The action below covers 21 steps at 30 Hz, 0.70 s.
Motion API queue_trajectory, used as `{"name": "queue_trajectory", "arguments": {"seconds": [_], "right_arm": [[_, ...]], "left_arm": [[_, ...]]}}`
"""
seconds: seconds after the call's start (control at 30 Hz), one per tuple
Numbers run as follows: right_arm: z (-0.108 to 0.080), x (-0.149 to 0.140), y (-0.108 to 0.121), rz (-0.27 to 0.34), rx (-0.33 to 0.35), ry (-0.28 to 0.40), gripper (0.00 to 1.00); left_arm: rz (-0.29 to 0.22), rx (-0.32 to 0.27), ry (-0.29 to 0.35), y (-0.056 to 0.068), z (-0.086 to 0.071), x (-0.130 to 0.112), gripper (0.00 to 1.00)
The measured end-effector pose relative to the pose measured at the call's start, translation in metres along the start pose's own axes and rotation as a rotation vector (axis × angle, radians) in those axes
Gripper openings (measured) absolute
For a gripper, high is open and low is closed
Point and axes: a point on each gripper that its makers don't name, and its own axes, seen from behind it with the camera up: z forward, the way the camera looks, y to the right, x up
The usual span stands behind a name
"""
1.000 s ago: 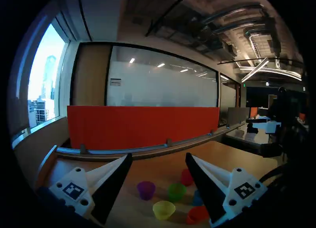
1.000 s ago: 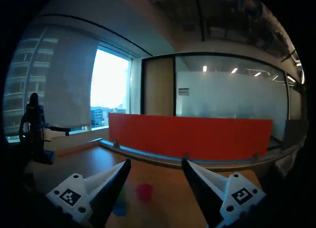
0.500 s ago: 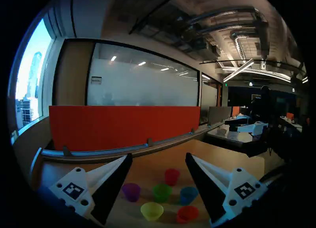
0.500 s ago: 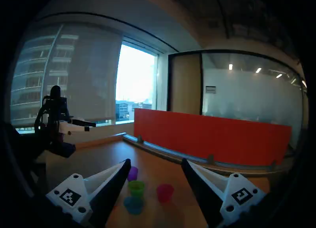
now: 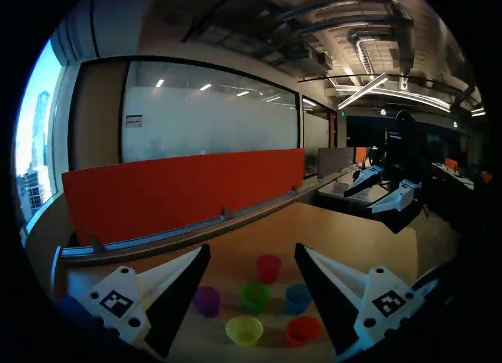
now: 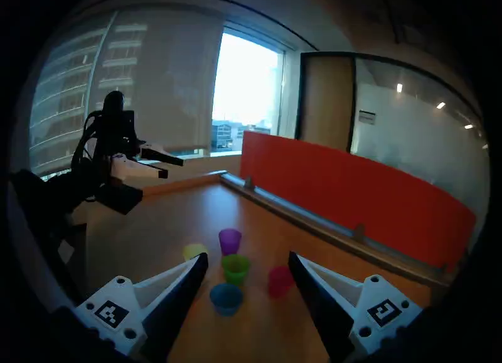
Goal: Pour water
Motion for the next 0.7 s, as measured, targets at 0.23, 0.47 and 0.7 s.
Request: {"name": "queue_trajectory", "arguments": {"seconds": [0.23, 0.47, 0.7], "right_arm": [[0.012, -0.021, -0.008, -0.015, 0.035, -0.038, 0.99], [0.027, -0.043, -0.009, -0.007, 0.05, -0.079, 0.99], [0.041, -0.067, -0.009, -0.006, 0.06, -0.115, 0.99]], "left_arm": [[0.011, -0.038, -0.041, 0.002, 0.014, -0.019, 1.0], [0.024, -0.064, -0.092, -0.002, 0.033, -0.044, 1.0], [0.055, -0.079, -0.151, -0.005, 0.051, -0.07, 1.0]]}}
